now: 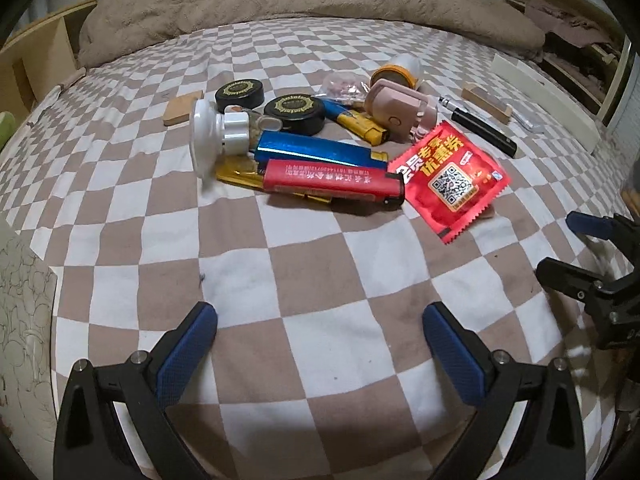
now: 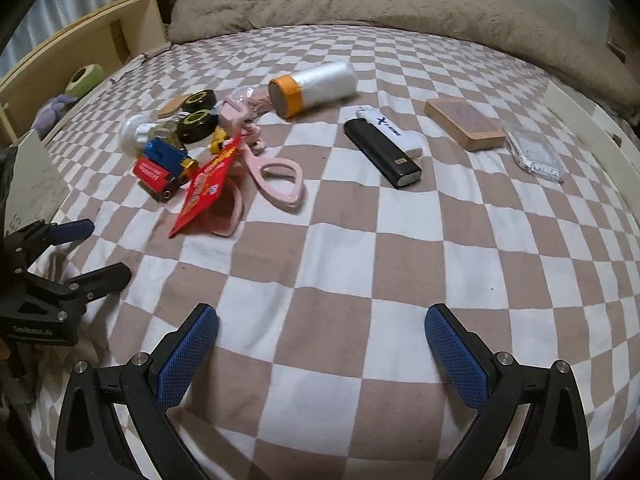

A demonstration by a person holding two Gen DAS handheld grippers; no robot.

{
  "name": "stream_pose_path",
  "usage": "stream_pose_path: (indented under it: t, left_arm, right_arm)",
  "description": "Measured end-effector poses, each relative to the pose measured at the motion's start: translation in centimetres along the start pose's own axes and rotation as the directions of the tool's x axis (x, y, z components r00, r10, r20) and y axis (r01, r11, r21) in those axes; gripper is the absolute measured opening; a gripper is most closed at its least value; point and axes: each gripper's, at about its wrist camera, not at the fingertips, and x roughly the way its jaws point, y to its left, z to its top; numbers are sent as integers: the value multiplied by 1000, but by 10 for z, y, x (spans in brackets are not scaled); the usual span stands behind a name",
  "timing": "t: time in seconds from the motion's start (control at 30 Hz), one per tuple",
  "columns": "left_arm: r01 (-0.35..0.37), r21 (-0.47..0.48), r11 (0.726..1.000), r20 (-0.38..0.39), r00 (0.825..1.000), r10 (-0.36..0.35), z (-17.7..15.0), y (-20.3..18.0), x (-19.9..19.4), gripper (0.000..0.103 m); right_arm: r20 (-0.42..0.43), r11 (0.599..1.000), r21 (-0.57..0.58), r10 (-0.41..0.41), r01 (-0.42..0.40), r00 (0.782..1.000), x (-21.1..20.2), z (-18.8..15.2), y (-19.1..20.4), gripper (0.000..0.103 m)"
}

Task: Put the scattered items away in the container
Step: 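Grasp the red lighter with the left tool while the right tool grasps the pink scissors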

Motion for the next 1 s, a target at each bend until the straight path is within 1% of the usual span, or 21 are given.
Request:
stream_pose_path:
  t: [0.07, 0.13, 0.27, 0.33, 0.43, 0.5, 0.7, 0.97, 1.0]
  left_arm:
    - [-7, 6, 1000, 0, 1000, 7, 0, 0, 0, 103]
    - [-7, 7, 1000, -5, 1000, 7, 1, -1, 1, 103]
    - [-16, 19, 1000, -11, 1000, 17, 3, -3, 6, 103]
    - [-13, 16, 1000, -12, 1000, 13, 6, -1, 9, 103]
    - [-5, 8, 1000, -12, 1000, 5, 13, 0, 15, 103]
    - [2, 0, 1000, -11, 1000, -2, 19, 3, 18, 103]
    - [0, 0, 1000, 10, 1000, 0, 37, 5, 23, 103]
    - [21, -8, 1000, 38, 999, -21, 52, 9, 30, 101]
    - [26, -10, 1000, 45, 999, -25, 52, 10, 29, 99]
  right_arm:
    - [-8, 999, -27, -29, 29, 1000, 1, -3, 5, 103]
    - [7, 998, -47, -49, 49, 999, 1, -8, 8, 103]
    - [-3, 999, -37, -30, 30, 1000, 2, -9, 4, 103]
    - [-16, 999, -33, -32, 32, 999, 5, -7, 2, 103]
    - [-16, 999, -29, -40, 39, 999, 9, -2, 1, 103]
    - [-13, 999, -20, -31, 31, 999, 11, 0, -3, 103]
    - [-2, 1000, -9, -17, 17, 1000, 13, 1, -8, 103]
    - [10, 999, -20, -38, 39, 999, 15, 2, -4, 103]
    - [10, 999, -20, -37, 38, 999, 15, 2, -4, 103]
